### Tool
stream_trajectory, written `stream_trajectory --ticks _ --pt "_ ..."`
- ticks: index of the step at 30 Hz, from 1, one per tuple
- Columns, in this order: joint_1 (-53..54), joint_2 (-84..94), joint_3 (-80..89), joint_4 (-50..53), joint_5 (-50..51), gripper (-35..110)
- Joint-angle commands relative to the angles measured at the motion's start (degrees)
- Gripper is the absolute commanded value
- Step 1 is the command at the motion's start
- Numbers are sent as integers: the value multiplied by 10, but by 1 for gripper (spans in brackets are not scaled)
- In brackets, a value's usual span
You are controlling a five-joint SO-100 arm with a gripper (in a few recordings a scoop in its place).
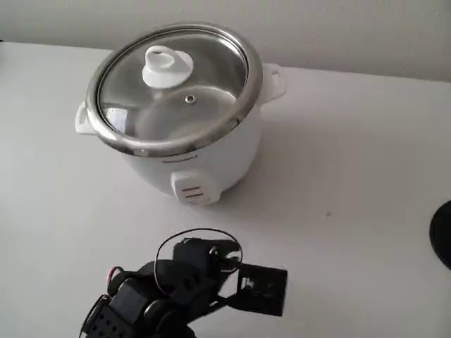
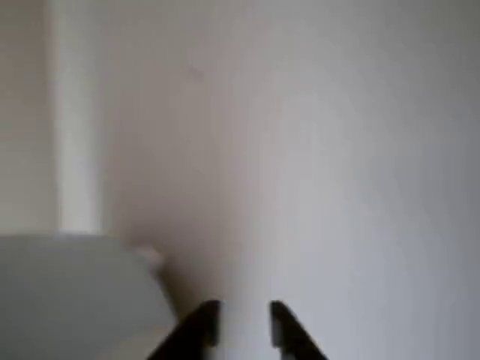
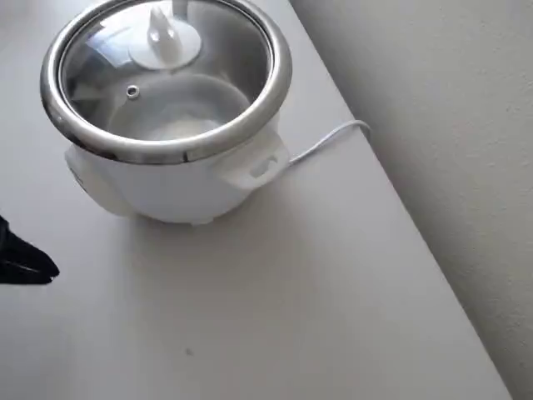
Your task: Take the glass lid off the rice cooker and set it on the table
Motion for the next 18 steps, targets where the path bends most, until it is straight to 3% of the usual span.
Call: stream_trajectory --ticks 1,6,11,18 --pt "24 2 -128 -36 -59 17" --pt "-2 -30 -258 -83 -52 21" --pt "-65 -181 -422 -113 -24 24" --pt "-238 -369 -613 -91 72 26"
